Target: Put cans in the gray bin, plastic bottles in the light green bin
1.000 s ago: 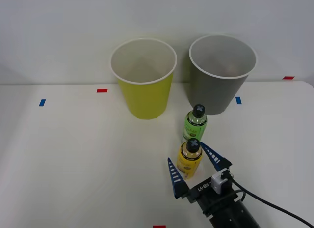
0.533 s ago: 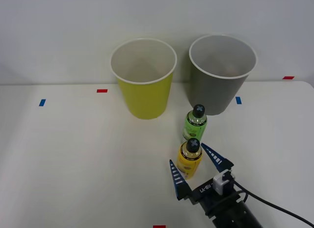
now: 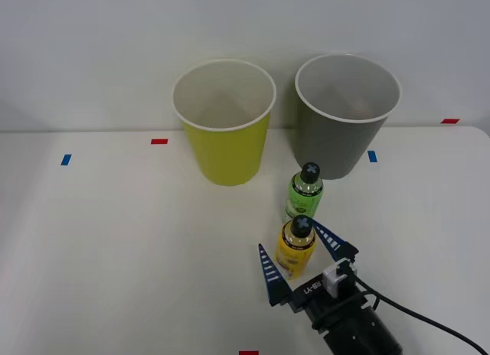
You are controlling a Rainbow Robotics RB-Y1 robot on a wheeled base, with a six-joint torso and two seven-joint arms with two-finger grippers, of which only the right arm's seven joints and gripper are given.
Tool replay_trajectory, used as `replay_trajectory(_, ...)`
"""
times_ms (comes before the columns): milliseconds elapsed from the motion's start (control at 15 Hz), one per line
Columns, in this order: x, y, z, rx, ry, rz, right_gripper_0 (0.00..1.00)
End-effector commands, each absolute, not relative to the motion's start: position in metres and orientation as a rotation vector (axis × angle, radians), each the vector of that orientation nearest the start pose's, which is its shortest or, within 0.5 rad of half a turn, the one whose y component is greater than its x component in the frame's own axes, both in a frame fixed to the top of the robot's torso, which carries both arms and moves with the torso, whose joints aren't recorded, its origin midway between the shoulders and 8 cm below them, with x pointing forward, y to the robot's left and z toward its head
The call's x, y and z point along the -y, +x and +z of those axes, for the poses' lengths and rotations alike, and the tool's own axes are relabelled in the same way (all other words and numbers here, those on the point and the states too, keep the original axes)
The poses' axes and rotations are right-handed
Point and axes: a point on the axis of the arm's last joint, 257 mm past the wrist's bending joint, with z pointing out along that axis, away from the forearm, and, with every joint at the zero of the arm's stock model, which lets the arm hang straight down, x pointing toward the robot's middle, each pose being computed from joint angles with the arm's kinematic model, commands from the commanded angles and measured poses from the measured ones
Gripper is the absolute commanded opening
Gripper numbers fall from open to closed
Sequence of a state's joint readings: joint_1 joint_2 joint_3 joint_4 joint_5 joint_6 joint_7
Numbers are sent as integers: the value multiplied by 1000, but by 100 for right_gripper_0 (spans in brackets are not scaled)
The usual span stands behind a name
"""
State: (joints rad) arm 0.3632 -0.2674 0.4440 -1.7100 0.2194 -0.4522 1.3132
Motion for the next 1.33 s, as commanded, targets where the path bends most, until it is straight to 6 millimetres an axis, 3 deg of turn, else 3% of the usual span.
replay_trajectory(67, 78, 377, -249, -1384, -398, 349, 100)
replay_trajectory(400, 75, 380, -244, -1367, -410, 340, 100)
replay_trajectory(467, 75, 380, -244, -1366, -413, 338, 68)
replay_trajectory(533, 77, 381, -244, -1368, -405, 340, 17)
replay_trajectory(600, 78, 380, -244, -1370, -398, 343, 8)
replay_trajectory(800, 81, 379, -245, -1374, -393, 343, 0)
replay_trajectory(1000, 83, 370, -240, -1376, -377, 363, 0)
replay_trajectory(1333, 80, 340, -223, -1371, -342, 435, 0)
